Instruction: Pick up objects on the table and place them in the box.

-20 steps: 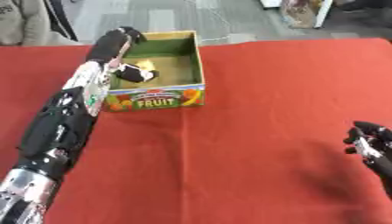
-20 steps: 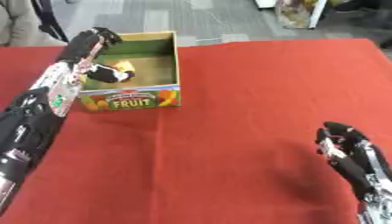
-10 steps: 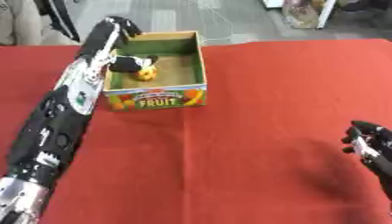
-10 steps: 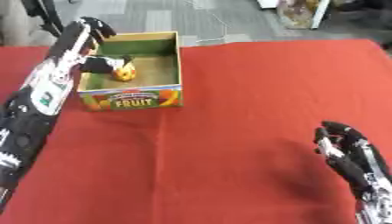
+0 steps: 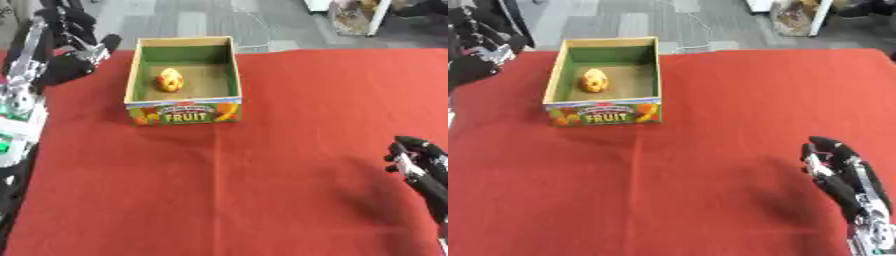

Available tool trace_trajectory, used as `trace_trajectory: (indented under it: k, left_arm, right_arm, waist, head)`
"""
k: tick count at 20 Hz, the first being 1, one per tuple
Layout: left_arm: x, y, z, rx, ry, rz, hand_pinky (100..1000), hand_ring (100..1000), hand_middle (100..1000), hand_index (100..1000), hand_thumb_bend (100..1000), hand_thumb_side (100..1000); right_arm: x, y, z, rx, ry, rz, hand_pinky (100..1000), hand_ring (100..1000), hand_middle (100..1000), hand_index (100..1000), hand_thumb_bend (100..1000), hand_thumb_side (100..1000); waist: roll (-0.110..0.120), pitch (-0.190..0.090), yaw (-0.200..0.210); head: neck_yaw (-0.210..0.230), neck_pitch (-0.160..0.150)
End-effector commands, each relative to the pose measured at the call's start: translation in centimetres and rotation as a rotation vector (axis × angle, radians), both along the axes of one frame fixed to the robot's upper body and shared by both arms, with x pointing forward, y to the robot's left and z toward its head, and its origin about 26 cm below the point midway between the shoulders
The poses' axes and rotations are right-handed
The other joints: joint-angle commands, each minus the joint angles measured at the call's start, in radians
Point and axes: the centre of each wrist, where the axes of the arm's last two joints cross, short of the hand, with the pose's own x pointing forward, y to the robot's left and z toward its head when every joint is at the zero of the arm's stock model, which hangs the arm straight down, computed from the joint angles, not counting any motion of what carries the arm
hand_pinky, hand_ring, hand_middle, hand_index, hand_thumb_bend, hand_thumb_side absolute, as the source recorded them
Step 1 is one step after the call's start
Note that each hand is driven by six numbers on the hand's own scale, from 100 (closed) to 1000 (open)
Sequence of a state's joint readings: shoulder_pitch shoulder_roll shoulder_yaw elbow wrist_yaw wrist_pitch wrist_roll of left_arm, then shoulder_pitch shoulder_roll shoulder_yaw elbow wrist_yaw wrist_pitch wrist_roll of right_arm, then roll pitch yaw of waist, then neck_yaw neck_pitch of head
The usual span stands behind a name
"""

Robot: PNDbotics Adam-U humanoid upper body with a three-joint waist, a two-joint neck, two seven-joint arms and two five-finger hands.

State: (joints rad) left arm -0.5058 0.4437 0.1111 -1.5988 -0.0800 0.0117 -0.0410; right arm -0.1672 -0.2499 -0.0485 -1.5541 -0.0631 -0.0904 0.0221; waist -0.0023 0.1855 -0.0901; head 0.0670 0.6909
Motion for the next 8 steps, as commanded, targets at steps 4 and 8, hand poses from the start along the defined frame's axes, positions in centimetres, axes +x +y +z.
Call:
trace_trajectory:
  k: [4, 8]
  left_arm:
    - [-3.1, 2.0, 0.0, -0.083, 0.007, 0.034, 427, 504, 514, 605, 533, 310]
    - [-4.2, 2.4, -1.2, -0.119, 0.038, 0.049, 425, 500, 510, 600, 530, 314]
  right_arm:
    - [0.2, -0.6, 0.8, -0.018, -0.024, -0.011, 562, 627, 607, 759, 221, 382]
    - [0.1, -0.7, 0.8, -0.017, -0.025, -0.016, 562, 627, 607, 759, 230, 384]
  waist:
    - [-0.003, -0.016, 0.011]
    - [-0.004, -0.015, 0.016]
  head:
    - [-0.008, -0.01]
    - [-0.008, -0.01]
